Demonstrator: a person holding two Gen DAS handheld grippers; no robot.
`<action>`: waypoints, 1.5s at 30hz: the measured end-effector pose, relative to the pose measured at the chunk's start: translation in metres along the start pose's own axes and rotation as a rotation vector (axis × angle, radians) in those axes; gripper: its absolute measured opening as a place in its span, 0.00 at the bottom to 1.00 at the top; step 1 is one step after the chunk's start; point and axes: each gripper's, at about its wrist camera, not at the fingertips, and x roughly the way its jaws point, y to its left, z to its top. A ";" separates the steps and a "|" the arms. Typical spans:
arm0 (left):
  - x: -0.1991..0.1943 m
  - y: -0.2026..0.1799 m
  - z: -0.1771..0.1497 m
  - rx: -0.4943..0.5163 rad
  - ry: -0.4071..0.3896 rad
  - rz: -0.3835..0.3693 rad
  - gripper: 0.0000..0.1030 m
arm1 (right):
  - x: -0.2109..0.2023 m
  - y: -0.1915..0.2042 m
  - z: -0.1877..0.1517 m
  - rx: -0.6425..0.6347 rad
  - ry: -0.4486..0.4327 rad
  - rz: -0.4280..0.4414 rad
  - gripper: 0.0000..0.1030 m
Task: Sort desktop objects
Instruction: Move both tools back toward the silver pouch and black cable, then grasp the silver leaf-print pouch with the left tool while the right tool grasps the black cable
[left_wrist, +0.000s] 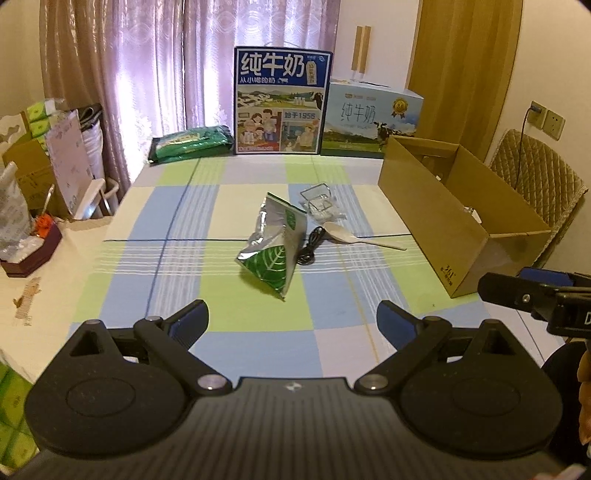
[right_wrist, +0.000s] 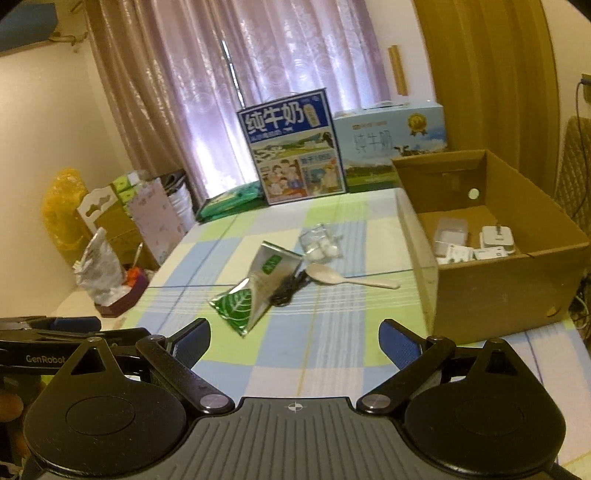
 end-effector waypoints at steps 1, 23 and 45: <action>-0.003 0.000 0.000 0.003 -0.002 0.006 0.93 | 0.000 0.002 0.000 -0.003 0.000 0.006 0.92; 0.087 0.041 0.032 0.039 0.045 -0.029 0.91 | 0.094 0.010 0.025 -0.041 0.051 -0.021 0.92; 0.251 0.065 0.068 0.110 0.193 -0.162 0.81 | 0.252 -0.031 0.031 -0.013 0.228 -0.037 0.69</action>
